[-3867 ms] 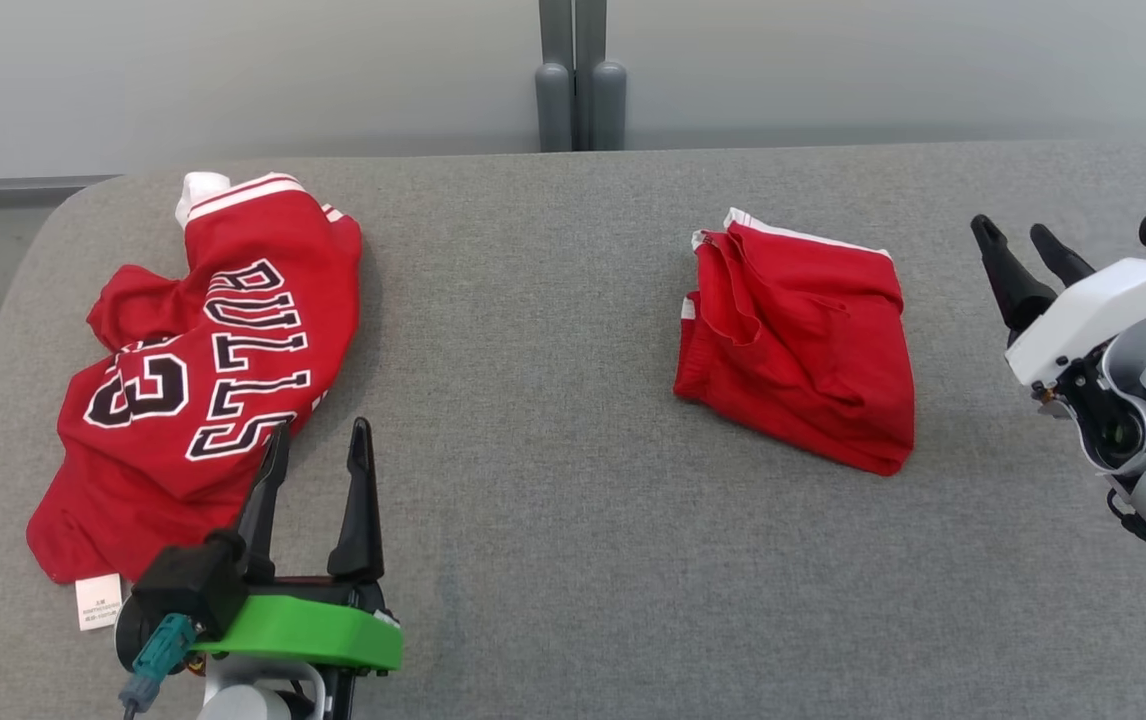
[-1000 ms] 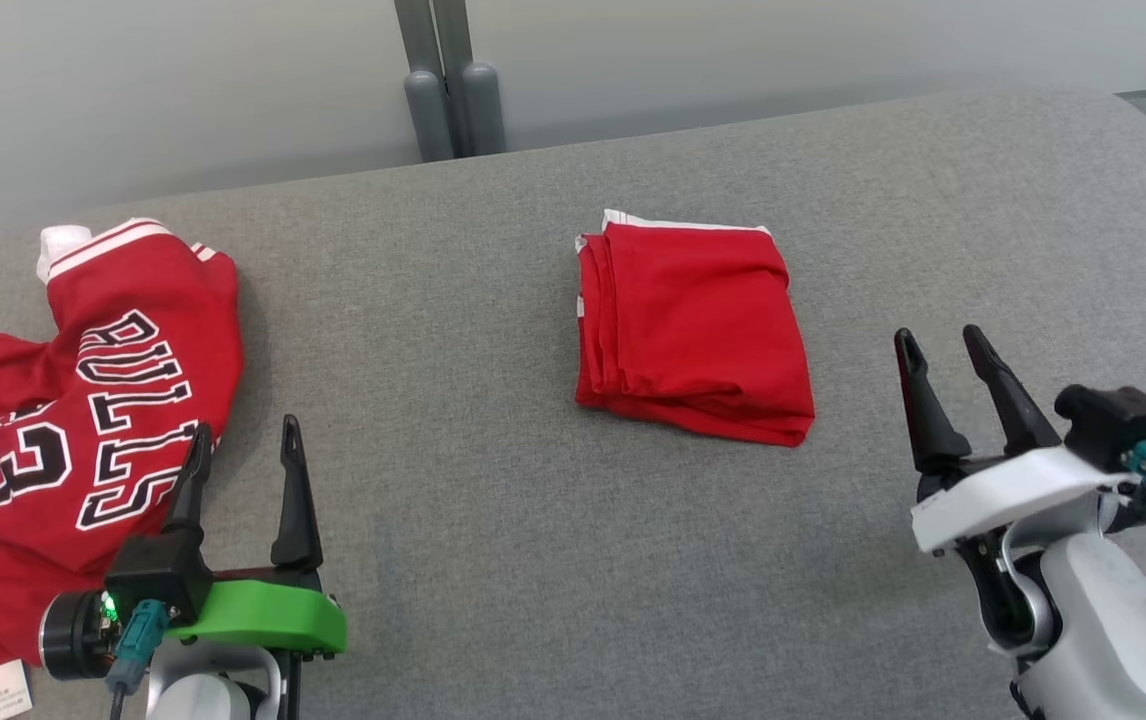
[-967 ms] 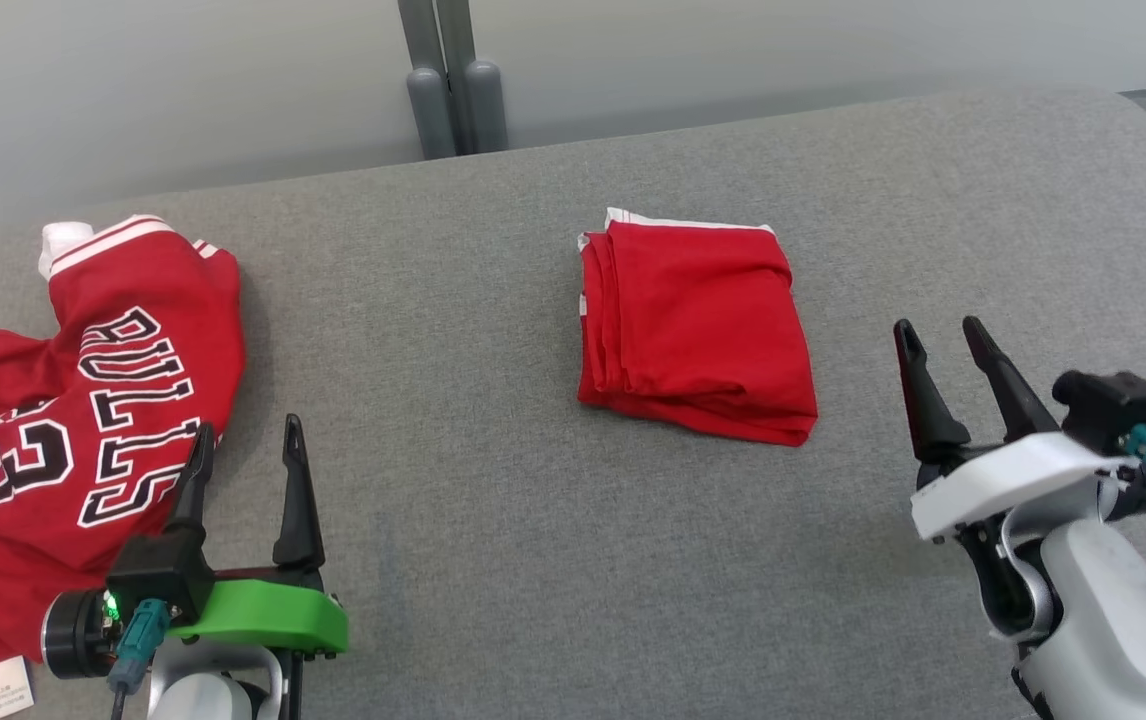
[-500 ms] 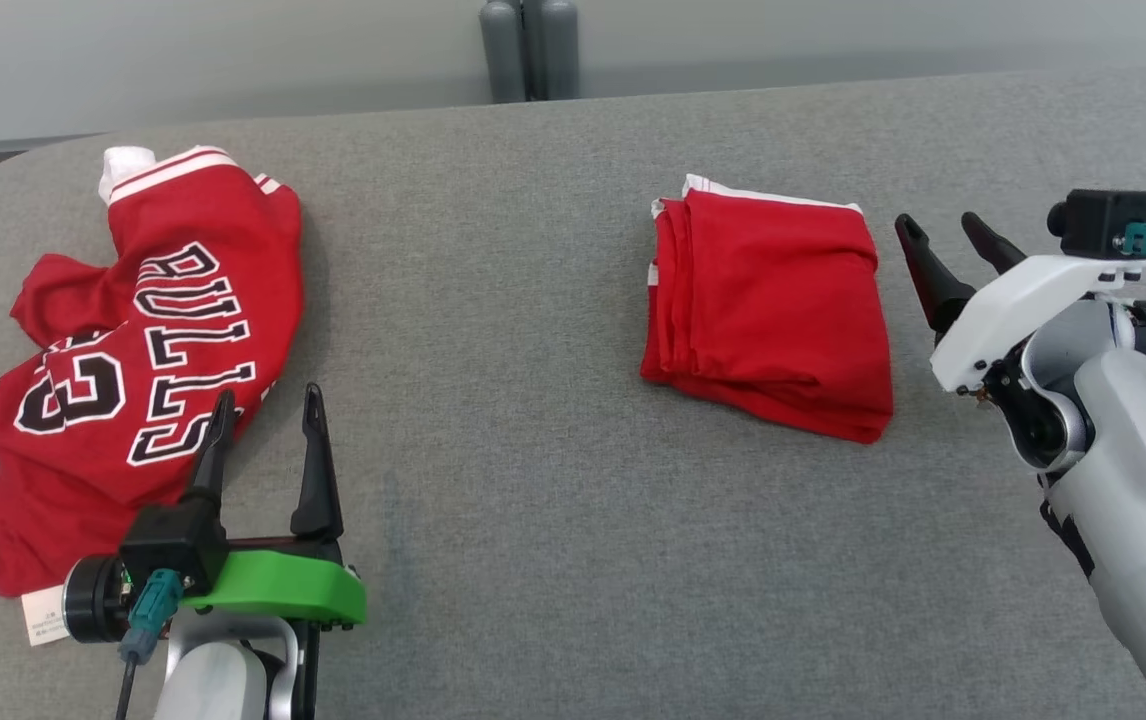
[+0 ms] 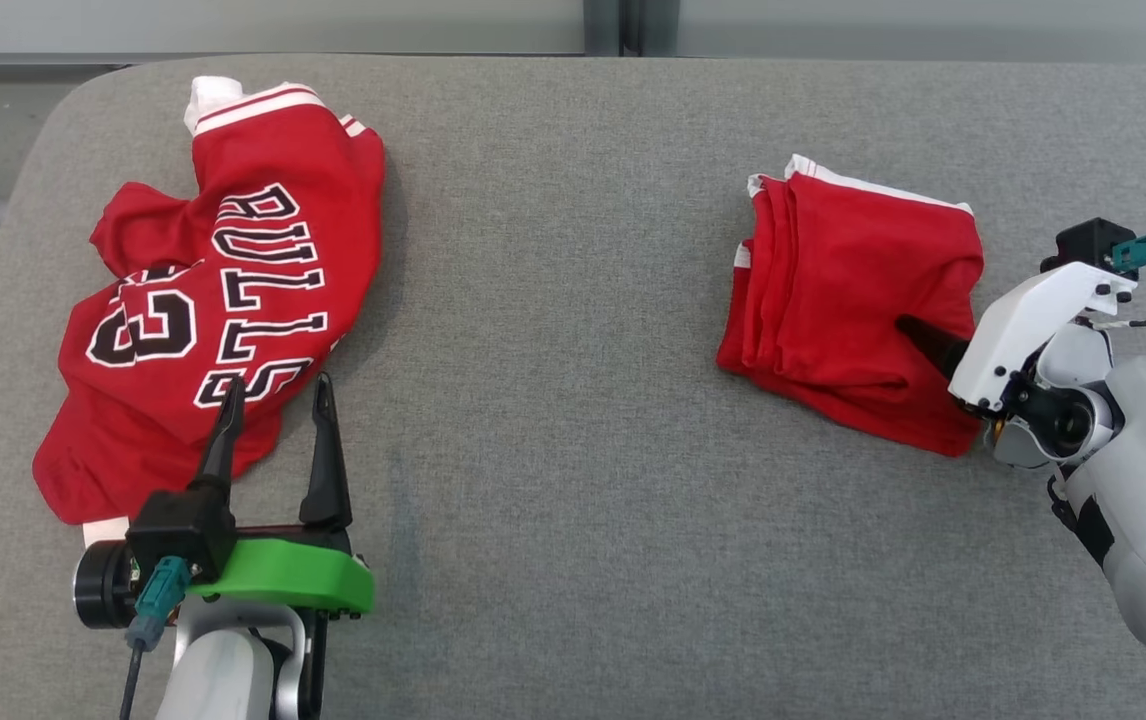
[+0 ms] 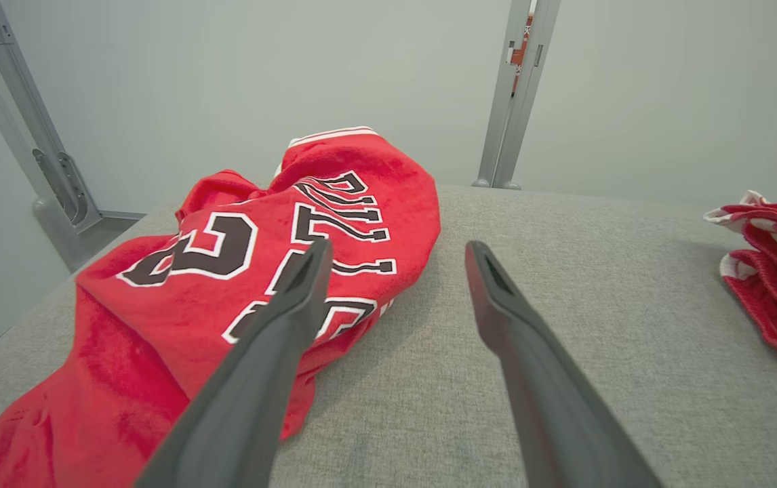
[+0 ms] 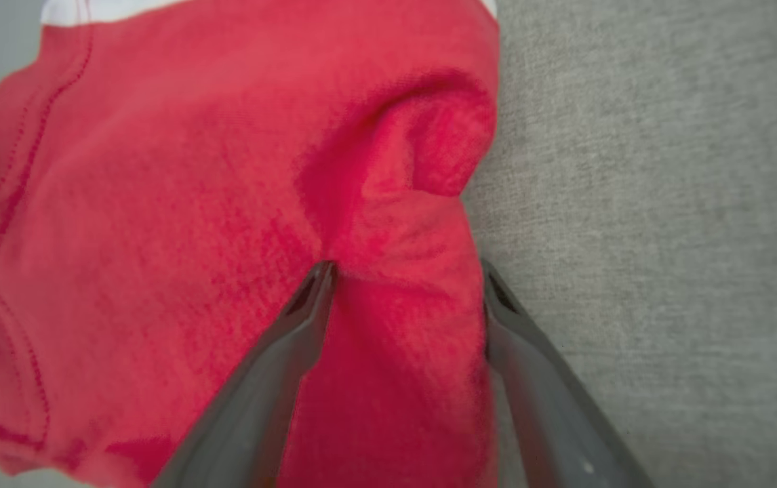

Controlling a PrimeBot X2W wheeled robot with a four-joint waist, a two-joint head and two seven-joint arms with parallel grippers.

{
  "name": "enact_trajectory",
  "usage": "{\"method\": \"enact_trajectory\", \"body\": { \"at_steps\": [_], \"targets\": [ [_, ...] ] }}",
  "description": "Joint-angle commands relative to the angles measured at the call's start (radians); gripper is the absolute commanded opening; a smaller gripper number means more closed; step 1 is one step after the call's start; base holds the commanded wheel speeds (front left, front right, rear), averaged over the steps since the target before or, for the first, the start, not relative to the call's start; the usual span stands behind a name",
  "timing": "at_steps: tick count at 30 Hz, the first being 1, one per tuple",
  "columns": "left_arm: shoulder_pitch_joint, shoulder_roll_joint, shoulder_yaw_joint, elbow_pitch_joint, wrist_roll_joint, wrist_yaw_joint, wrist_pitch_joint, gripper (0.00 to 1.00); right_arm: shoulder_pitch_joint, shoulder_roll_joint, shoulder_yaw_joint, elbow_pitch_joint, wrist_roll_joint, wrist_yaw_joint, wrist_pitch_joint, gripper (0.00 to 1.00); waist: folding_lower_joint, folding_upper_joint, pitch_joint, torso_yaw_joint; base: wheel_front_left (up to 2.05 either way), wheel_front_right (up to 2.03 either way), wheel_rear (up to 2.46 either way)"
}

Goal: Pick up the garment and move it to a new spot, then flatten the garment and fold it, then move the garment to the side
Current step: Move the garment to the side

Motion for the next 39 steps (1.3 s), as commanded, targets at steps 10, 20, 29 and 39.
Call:
{"method": "enact_trajectory", "body": {
  "at_steps": [10, 20, 29, 39],
  "targets": [
    [-0.009, 0.003, 0.001, -0.009, 0.013, -0.010, -0.004, 1.00, 0.016, -0.006, 0.052, -0.038, 0.064, 0.000, -0.088, 0.00, 0.0000, 0.0000, -0.019, -0.035, 0.00, 0.00, 0.00],
    [-0.018, 0.018, -0.042, -0.015, 0.036, -0.041, -0.004, 1.00, 0.020, -0.024, 0.143, -0.102, 0.113, 0.000, -0.157, 0.00, 0.0000, 0.0000, -0.059, -0.205, 0.00, 0.00, 0.00],
    [-0.052, 0.025, -0.077, -0.012, 0.043, -0.058, 0.009, 1.00, 0.026, -0.032, 0.209, -0.144, 0.173, 0.000, -0.184, 0.00, 0.0000, 0.0000, -0.037, -0.400, 0.00, 0.00, 0.00],
    [-0.099, 0.034, -0.111, -0.015, 0.053, -0.072, 0.028, 1.00, 0.013, -0.053, 0.265, -0.174, 0.235, 0.000, -0.240, 0.00, 0.0000, 0.0000, 0.020, -0.522, 0.00, 0.00, 0.00]
  ]
}}
